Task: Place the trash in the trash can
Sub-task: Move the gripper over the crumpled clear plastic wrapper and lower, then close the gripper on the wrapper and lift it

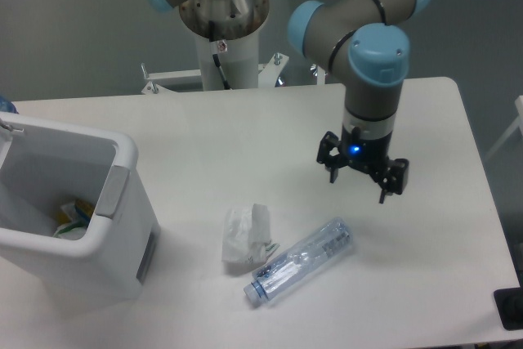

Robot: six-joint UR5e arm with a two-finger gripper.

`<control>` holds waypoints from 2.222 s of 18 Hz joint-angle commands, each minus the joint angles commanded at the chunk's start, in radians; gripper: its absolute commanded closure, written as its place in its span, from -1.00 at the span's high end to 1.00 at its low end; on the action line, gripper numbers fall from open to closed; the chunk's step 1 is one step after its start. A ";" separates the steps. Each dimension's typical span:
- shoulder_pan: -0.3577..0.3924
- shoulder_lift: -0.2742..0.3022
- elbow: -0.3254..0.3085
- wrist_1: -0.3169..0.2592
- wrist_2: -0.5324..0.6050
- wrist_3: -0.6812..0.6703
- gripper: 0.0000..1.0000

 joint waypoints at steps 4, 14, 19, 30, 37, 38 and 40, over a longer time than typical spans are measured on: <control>-0.080 -0.005 -0.026 0.040 -0.006 -0.132 1.00; -0.184 -0.049 -0.147 0.057 0.001 -0.154 1.00; -0.192 -0.083 -0.138 0.065 0.000 -0.155 0.28; -0.175 -0.052 -0.075 0.045 -0.031 -0.163 -1.00; -0.109 0.037 -0.042 0.043 -0.290 -0.192 -1.00; -0.103 0.046 -0.020 0.043 -0.313 -0.210 -1.00; -0.098 0.075 0.050 0.043 -0.403 -0.285 -1.00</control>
